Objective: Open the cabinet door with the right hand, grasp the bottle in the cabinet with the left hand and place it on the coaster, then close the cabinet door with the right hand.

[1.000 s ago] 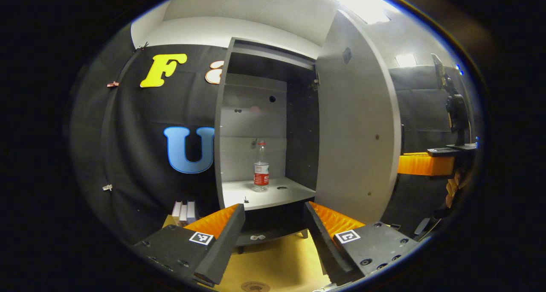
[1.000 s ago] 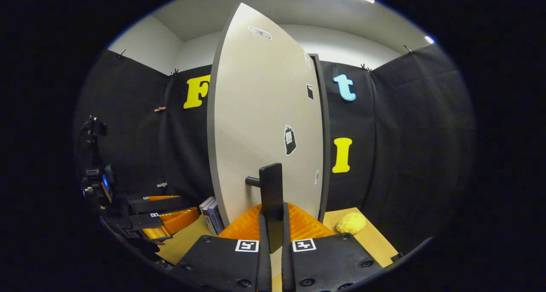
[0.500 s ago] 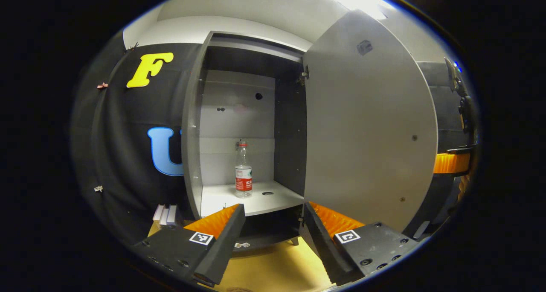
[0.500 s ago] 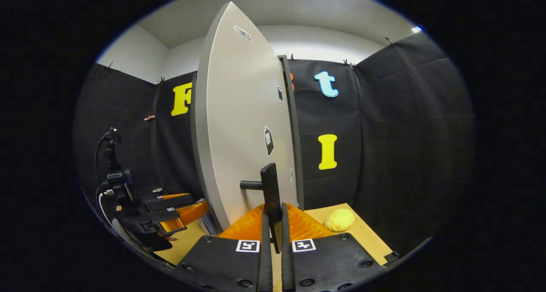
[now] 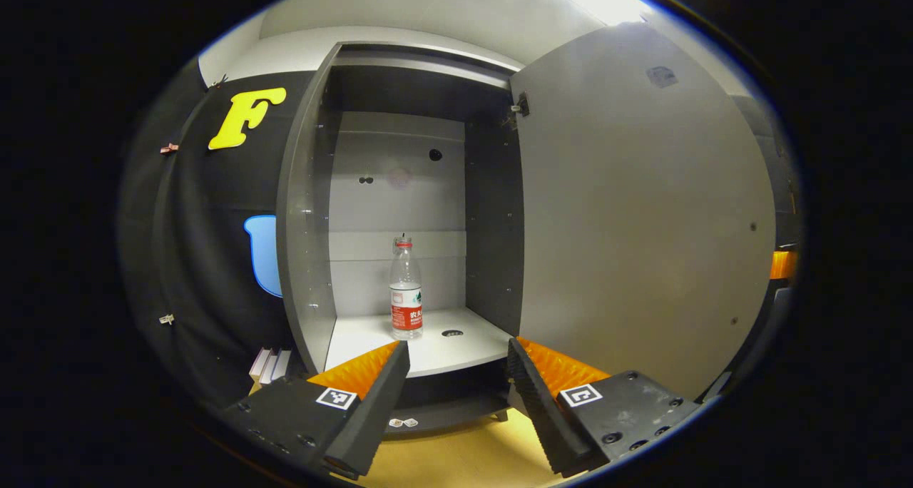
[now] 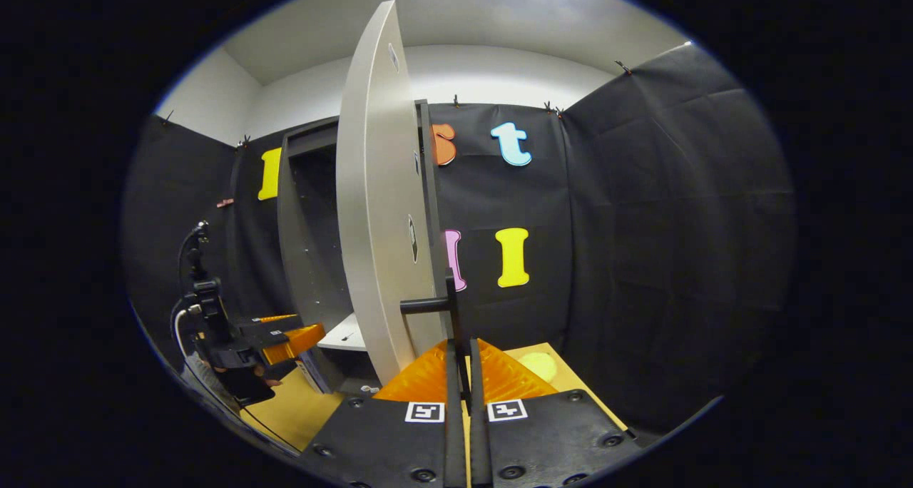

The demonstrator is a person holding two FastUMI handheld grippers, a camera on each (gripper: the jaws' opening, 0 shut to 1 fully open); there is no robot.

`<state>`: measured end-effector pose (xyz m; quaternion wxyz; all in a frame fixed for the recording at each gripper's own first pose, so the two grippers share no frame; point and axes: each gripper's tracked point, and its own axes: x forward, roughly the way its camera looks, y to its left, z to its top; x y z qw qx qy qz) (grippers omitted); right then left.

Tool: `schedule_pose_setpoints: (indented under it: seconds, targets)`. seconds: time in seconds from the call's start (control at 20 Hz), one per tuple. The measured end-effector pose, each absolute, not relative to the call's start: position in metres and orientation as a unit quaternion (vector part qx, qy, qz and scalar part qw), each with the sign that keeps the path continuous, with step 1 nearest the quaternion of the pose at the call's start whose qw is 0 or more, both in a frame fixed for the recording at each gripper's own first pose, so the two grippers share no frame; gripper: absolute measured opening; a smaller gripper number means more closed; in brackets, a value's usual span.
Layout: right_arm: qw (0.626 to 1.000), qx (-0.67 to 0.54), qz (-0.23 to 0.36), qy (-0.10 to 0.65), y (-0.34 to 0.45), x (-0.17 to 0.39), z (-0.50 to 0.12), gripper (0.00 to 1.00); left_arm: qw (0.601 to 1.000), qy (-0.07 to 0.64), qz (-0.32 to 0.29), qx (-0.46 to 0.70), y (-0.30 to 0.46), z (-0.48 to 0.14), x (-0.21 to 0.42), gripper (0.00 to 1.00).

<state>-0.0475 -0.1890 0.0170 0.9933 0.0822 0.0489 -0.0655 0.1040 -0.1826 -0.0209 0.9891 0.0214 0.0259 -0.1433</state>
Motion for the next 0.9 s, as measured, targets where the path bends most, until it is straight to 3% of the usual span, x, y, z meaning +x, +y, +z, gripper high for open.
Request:
schedule_pose_setpoints:
  seconds: [0.15,0.4,0.6,0.85,0.9]
  targets:
    - [0.993,0.093,-0.038,0.054,-0.187,-0.053,0.017,0.07,0.99,0.028,-0.138,0.022,-0.188,-0.023,0.128,0.88]
    - [0.993,0.102,-0.051,0.043,-0.204,-0.073,0.025,0.07,0.992,0.014,-0.125,0.021,-0.18,-0.024,0.183,0.88]
    - [0.986,0.08,-0.137,0.049,-0.249,-0.095,0.01,0.07,0.994,0.013,-0.109,-0.01,-0.165,-0.023,0.241,0.88]
    - [0.953,0.002,-0.296,0.057,-0.333,-0.104,-0.006,0.07,0.995,0.024,-0.099,-0.009,-0.156,-0.035,0.313,0.93]
    - [0.945,-0.017,-0.321,0.054,-0.346,-0.105,-0.004,0.08,0.995,0.028,-0.1,-0.011,-0.157,-0.039,0.324,0.89]
